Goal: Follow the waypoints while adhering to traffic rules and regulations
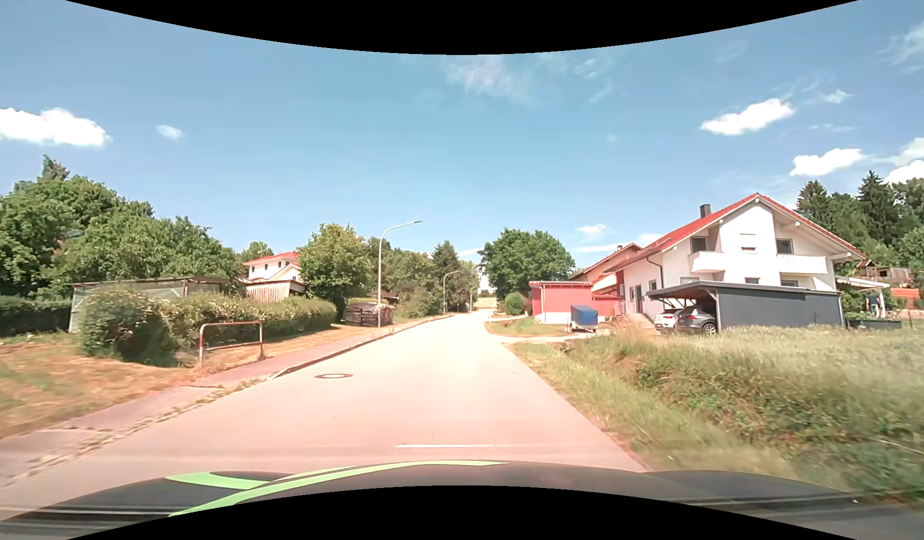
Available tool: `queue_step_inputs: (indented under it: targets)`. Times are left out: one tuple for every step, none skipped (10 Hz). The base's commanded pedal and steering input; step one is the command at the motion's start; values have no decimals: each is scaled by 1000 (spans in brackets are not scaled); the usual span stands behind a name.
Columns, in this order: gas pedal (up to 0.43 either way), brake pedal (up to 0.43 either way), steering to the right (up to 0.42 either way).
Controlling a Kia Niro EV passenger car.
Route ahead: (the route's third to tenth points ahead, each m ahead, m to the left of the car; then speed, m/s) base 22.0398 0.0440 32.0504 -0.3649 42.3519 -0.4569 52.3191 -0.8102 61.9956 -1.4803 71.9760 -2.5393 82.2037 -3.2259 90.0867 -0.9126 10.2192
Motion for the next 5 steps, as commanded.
queue_step_inputs:
  targets:
    - [209, 0, 2]
    - [209, 0, 2]
    - [209, 0, 2]
    - [209, 0, 2]
    - [209, 0, 2]
